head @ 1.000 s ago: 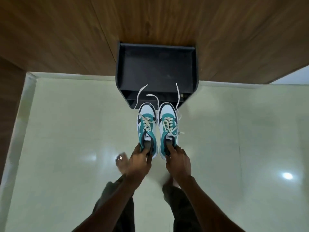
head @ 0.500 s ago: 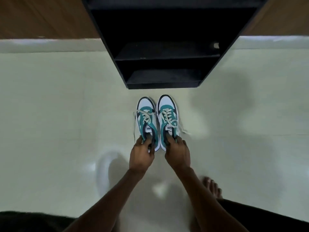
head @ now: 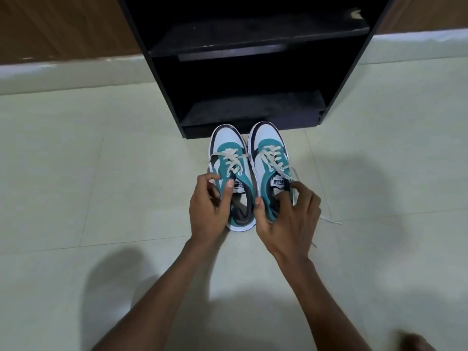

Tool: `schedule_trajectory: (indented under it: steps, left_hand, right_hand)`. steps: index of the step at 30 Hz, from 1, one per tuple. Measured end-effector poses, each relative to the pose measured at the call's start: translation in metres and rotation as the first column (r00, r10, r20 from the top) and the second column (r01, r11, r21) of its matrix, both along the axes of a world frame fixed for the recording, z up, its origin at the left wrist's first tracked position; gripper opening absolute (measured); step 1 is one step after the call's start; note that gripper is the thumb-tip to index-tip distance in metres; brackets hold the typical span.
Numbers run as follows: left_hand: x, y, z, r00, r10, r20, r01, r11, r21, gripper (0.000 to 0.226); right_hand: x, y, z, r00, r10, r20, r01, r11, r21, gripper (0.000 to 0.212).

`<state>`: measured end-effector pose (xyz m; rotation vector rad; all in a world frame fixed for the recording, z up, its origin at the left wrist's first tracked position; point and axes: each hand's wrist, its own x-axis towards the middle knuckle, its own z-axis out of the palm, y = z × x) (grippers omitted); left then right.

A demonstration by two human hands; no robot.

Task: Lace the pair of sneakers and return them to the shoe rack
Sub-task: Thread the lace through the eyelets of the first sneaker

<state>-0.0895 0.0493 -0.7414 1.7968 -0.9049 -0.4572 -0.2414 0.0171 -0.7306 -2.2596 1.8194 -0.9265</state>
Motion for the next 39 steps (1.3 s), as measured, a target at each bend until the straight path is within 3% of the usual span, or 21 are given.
schedule_trajectory:
  steps: [2,5,9,12,14,16,19,21,23,24,26,28,33,36,39]
  left_hand:
    - [0.003,-0.006,0.001,0.995,0.032,-0.092,-0.034,0.999,-0.031,0.025]
    - [0.007,-0.017,0.001,0.99,0.079,-0.119,-0.086,0.995,-0.057,0.02]
    - [0.019,-0.04,0.0,1.0,0.016,0.01,-0.016,0.998,-0.054,0.01]
    - [0.029,-0.044,0.005,0.994,-0.05,0.095,0.049,0.999,0.012,0.01]
    - [0.033,-0.041,0.01,0.977,-0.079,0.196,0.069,0.996,0.055,0.01]
    - [0.035,-0.044,0.021,0.937,-0.131,0.323,0.094,0.987,0.127,0.012]
    - [0.024,-0.053,0.037,0.874,-0.159,0.46,0.018,0.955,0.296,0.021]
    - [0.015,-0.054,0.04,0.946,-0.075,0.315,-0.027,0.951,0.308,0.029]
    - [0.006,-0.049,0.044,0.994,0.053,-0.099,-0.03,0.974,0.225,0.031]
    - [0.004,-0.047,0.047,0.953,0.085,-0.29,-0.029,0.981,0.193,0.026]
    - [-0.001,-0.042,0.056,0.852,0.107,-0.513,-0.02,0.985,0.173,0.022]
    - [-0.005,-0.037,0.067,0.824,0.099,-0.558,0.007,0.983,0.185,0.024]
    - [-0.004,-0.035,0.081,0.895,0.085,-0.439,0.075,0.939,0.334,0.019]
    - [-0.009,-0.031,0.084,0.826,0.051,-0.561,0.057,0.983,0.174,0.018]
    - [-0.011,-0.027,0.08,0.705,0.069,-0.706,-0.12,0.993,-0.022,0.023]
  right_hand:
    - [0.009,-0.01,0.017,0.999,0.006,0.032,-0.003,0.996,-0.084,0.037]
    - [0.026,-0.036,0.037,0.979,0.201,-0.021,-0.202,0.971,-0.125,0.027]
    - [0.049,-0.071,0.052,0.927,0.376,-0.01,-0.361,0.897,0.256,0.028]
    - [0.057,-0.086,0.054,0.926,0.377,-0.032,-0.334,0.854,0.4,0.025]
    - [0.057,-0.09,0.05,0.94,0.331,0.083,-0.334,0.839,0.43,0.018]
    - [0.056,-0.09,0.047,0.93,0.218,0.295,-0.333,0.839,0.43,0.015]
    - [0.054,-0.087,0.05,0.833,0.087,0.547,-0.395,0.785,0.477,0.011]
    - [0.053,-0.089,0.055,0.718,-0.026,0.696,-0.479,0.707,0.52,0.006]
    - [0.048,-0.09,0.062,0.604,-0.131,0.786,-0.538,0.661,0.523,0.008]
    - [0.046,-0.09,0.065,0.557,-0.173,0.813,-0.558,0.647,0.52,0.01]
    - [0.042,-0.086,0.072,0.503,-0.205,0.839,-0.59,0.628,0.507,0.014]
    - [0.038,-0.078,0.081,0.479,-0.203,0.854,-0.617,0.614,0.492,0.017]
    - [0.025,-0.068,0.091,0.414,-0.242,0.877,-0.671,0.57,0.474,0.011]
    - [0.021,-0.072,0.101,0.343,-0.278,0.897,-0.725,0.529,0.441,0.007]
    - [0.022,-0.074,0.11,0.36,-0.258,0.896,-0.696,0.565,0.443,0.009]
